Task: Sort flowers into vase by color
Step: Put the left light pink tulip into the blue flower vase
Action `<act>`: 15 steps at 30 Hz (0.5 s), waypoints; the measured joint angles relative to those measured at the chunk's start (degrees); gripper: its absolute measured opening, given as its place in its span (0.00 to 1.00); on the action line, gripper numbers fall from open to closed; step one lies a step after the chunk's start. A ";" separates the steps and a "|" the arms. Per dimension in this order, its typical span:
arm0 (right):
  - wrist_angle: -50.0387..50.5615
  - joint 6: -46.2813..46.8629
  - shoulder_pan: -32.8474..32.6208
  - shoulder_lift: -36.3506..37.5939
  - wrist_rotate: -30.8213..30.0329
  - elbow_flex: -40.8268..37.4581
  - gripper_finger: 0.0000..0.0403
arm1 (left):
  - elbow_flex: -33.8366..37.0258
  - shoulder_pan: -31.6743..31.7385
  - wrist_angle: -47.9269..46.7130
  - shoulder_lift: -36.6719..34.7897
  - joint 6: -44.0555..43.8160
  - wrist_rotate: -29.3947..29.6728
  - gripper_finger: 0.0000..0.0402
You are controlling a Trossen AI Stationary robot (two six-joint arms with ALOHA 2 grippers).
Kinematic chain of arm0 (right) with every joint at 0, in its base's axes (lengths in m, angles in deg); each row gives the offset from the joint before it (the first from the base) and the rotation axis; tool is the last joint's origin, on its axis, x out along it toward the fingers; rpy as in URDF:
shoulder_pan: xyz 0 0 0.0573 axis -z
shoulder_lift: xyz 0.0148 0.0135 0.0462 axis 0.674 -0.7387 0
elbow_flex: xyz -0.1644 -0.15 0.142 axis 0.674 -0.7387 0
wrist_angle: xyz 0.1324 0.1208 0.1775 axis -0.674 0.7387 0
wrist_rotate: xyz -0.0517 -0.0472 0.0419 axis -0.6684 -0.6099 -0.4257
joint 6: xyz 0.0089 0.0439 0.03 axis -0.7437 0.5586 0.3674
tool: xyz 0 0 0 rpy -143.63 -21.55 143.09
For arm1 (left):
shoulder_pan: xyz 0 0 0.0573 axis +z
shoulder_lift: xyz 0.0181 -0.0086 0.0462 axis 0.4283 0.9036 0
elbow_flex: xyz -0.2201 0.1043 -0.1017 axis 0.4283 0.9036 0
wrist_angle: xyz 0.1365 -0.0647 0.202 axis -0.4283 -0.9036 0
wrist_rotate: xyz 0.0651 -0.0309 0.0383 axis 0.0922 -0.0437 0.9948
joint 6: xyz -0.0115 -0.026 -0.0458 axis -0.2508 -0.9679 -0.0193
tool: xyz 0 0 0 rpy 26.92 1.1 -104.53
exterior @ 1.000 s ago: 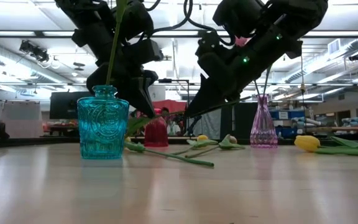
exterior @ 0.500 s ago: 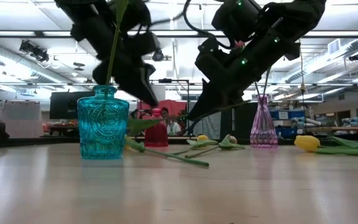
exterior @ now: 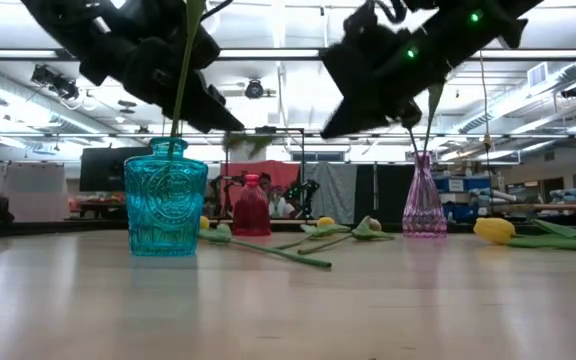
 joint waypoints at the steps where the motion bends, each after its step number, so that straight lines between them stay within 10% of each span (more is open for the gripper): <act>1: -1.61 -1.52 -0.19 0.11 -0.99 0.02 0.04 | 0.43 0.00 0.43 0.02 -0.97 -0.10 0.14; 15: -27.03 -21.53 -2.06 0.17 1.23 0.00 0.05 | 0.87 0.02 15.46 0.57 -9.35 -2.50 0.17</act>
